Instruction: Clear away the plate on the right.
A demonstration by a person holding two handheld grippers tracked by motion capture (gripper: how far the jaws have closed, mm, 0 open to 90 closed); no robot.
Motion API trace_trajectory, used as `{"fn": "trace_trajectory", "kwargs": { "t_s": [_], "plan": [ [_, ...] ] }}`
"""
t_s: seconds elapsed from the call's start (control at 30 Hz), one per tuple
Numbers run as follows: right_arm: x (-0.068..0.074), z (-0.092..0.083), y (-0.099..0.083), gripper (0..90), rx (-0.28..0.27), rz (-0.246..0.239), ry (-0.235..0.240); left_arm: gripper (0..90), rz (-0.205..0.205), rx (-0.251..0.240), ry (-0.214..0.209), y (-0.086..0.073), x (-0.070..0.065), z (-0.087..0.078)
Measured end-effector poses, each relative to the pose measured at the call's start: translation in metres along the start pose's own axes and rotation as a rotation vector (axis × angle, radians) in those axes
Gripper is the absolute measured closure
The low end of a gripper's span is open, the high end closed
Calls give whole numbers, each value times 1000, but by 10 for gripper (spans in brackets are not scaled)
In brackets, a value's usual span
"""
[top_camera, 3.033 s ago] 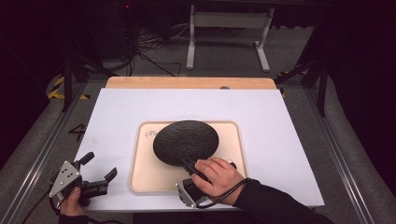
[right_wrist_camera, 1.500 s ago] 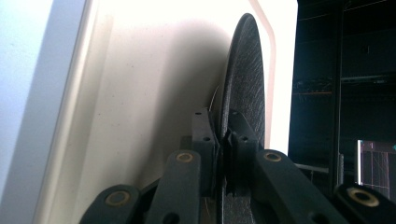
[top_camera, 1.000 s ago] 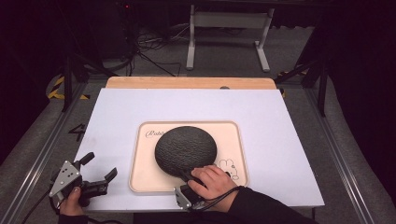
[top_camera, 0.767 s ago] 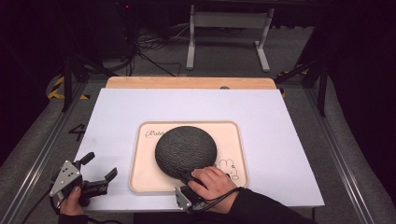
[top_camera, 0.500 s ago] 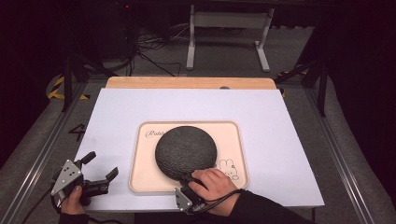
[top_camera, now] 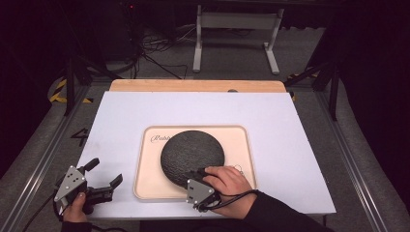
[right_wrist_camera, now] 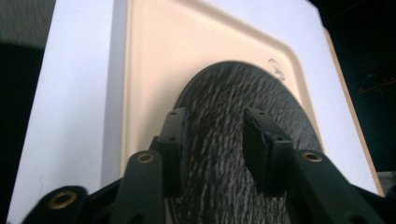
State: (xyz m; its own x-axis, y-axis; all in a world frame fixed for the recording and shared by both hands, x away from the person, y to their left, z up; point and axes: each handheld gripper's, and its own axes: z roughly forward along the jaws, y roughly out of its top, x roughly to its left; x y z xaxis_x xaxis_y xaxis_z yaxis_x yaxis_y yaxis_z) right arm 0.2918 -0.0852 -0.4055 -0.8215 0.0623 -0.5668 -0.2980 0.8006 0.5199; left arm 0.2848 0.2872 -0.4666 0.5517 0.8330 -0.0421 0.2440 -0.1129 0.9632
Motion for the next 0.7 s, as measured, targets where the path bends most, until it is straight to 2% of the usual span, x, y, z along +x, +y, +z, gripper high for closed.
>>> {"fn": "trace_trajectory", "kwargs": {
  "t_s": [0.03,0.07,0.1,0.13,0.17,0.23,0.33,0.5,0.53,0.57,0.6,0.63,0.67,0.7],
  "plan": [
    [-8,-4,-1,522,-52,48,-11,1,3,0,4,-1,0,-2],
    [-10,-6,-2,506,-71,64,-16,1,3,0,5,-1,0,-3],
    [-10,-6,-2,506,-71,64,-16,1,3,0,5,-1,0,-3],
    [-14,-7,-3,473,-97,66,-23,1,-2,-4,8,-1,0,-3],
    [-17,-9,-5,422,-139,92,-37,1,-3,-4,11,-1,0,-4],
    [-23,-14,-10,389,-181,157,-45,1,-3,0,13,-1,0,-3],
    [-28,-19,-16,339,-208,224,-42,1,1,-2,10,-1,-1,-2],
    [-39,-29,-31,282,-269,372,-15,1,-1,-4,7,-1,0,-2],
    [-41,-31,-33,277,-279,394,-11,1,1,-3,6,-1,0,-2],
    [-41,-31,-33,277,-279,394,-11,1,1,-3,6,-1,0,-2],
    [-44,-33,-39,234,-302,442,-2,1,2,-5,5,-1,0,-3],
    [-44,-33,-39,234,-302,442,-2,1,2,-5,5,-1,0,-3],
    [-47,-36,-45,158,-334,486,-7,1,2,-6,5,-1,0,-3],
    [-47,-36,-45,158,-334,486,-7,1,1,-8,6,-1,0,-3]
  ]
}}
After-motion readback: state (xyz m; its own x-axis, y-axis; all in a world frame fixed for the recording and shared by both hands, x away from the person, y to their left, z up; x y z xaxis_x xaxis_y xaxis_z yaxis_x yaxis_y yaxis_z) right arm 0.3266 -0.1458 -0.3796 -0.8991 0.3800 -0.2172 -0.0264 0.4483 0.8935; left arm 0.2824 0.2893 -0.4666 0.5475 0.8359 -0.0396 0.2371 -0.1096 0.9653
